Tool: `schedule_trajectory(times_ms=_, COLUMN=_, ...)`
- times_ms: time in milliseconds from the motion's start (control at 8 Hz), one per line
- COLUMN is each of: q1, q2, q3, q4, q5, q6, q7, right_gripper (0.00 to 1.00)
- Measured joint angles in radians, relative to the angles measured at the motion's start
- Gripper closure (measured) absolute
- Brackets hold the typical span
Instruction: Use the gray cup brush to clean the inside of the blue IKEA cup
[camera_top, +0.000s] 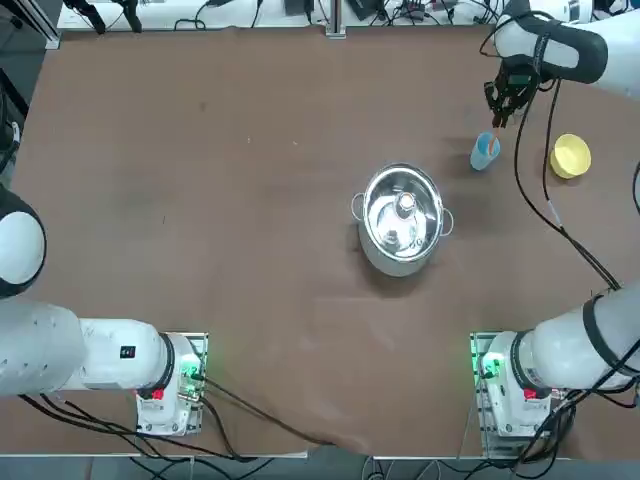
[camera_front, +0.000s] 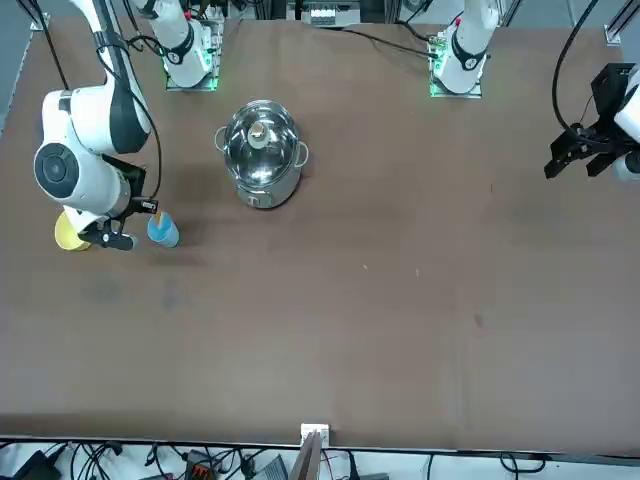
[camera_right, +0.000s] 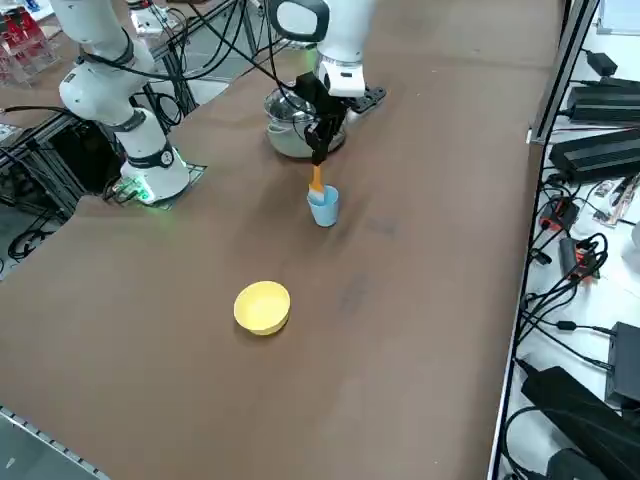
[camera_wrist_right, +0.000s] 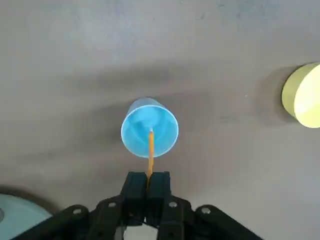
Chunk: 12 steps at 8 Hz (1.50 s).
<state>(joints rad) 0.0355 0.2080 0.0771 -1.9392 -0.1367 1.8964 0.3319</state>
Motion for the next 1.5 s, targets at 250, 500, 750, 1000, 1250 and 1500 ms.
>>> schedule_trajectory(times_ms=250, q1=0.0, q2=0.014, q3=0.0, q4=0.0, q5=-0.015, q6=0.02, q7=0.0, right_gripper=0.97)
schedule_trajectory(times_ms=500, q1=-0.006, q2=0.026, q3=-0.01, q4=0.0, q5=-0.03, q6=0.025, q7=0.0, right_gripper=0.97)
schedule_trajectory(times_ms=750, q1=-0.008, q2=0.043, q3=-0.014, q4=0.009, q5=-0.03, q6=0.037, q7=0.001, right_gripper=0.97)
schedule_trajectory(times_ms=1000, q1=-0.006, q2=0.061, q3=-0.012, q4=0.024, q5=-0.029, q6=0.062, q7=0.007, right_gripper=0.97)
schedule_trajectory(times_ms=1250, q1=-0.005, q2=0.073, q3=-0.01, q4=0.037, q5=-0.02, q6=0.069, q7=0.02, right_gripper=0.97)
schedule_trajectory(times_ms=1500, q1=0.0, q2=0.078, q3=-0.005, q4=0.043, q5=0.0, q6=0.079, q7=0.038, right_gripper=0.97)
